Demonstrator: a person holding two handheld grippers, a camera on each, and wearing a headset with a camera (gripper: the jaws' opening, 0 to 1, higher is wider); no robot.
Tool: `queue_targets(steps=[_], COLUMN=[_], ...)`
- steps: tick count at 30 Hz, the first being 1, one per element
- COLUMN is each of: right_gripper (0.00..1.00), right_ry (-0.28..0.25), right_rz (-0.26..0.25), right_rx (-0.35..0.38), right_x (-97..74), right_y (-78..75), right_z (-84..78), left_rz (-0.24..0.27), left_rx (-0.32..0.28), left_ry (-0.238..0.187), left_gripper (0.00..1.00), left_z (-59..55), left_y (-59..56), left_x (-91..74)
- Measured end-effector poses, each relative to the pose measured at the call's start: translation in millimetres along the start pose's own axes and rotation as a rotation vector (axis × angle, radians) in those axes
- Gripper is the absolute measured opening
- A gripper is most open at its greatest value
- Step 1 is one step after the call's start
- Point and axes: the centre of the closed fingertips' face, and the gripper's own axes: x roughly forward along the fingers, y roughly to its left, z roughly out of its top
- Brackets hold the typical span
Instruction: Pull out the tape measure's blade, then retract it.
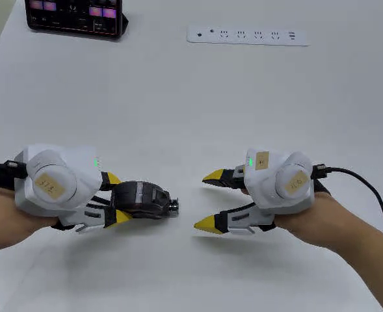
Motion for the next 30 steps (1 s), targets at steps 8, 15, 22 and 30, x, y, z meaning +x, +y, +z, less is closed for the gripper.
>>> queue_targets(steps=[8, 15, 22, 30], right_gripper=[0.39, 0.35, 0.26, 0.21], right_ry=[-0.018, -0.025, -0.028, -0.033], right_rz=[0.014, 0.034, 0.046, 0.056], right_rx=[-0.022, -0.044, -0.062, -0.086], right_x=[12.8, 22.7, 27.3, 33.0], right_y=[0.8, 4.0, 5.9, 7.4], right_z=[8.6, 13.2, 13.5, 15.5], left_rz=[0.000, -0.001, -0.002, -0.005], left_rx=[-0.001, -0.001, -0.006, -0.007], left_ry=[-0.001, 0.001, 0.001, 0.000], left_gripper=[0.26, 0.26, 0.26, 0.27], left_z=[0.2, -0.2, -0.9, -1.7], left_y=[0.3, 0.7, 1.7, 2.5], left_x=[0.6, 0.9, 1.5, 2.1])
